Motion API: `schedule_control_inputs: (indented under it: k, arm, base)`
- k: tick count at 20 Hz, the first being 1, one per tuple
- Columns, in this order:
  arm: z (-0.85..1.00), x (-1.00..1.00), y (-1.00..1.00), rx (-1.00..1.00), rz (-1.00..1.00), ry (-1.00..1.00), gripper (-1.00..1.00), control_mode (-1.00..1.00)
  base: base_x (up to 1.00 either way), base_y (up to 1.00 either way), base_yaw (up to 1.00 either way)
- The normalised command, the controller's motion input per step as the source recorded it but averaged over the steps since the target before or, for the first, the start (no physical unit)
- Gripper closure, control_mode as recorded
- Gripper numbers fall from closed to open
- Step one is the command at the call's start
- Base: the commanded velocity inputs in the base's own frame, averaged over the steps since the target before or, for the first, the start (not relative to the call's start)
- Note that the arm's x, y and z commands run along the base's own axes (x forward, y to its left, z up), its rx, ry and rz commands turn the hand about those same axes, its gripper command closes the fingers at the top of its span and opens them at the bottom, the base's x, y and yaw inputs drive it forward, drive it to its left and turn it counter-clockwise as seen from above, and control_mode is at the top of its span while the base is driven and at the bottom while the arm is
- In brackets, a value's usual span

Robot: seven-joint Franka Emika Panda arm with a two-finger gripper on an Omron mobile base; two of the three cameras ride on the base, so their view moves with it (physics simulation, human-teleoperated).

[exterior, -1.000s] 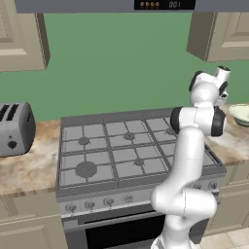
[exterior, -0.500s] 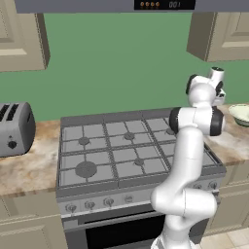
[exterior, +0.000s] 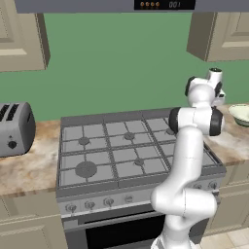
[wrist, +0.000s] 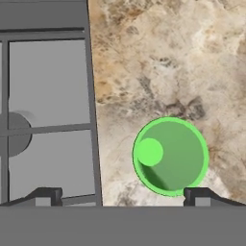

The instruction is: Pick the cup and bowl from the counter and place them on the counter next to the sink.

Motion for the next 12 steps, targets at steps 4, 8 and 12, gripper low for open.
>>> schedule_control_inputs:
  k: [4, 8, 12]
  arm:
    - [-0.04, 0.00, -0.24, 0.00, 0.00, 0.00, -1.00, -1.00]
    - [0.00, 0.00, -0.16, 0.00, 0.00, 0.01, -1.00, -1.00]
    - [-0.03, 0.00, -0.07, 0.00, 0.00, 0.01, -1.00, -1.00]
  base:
    - [0.00, 0.00, 0.00]
    - [0.00, 0.00, 0.00]
    - [0.00, 0.00, 0.00]
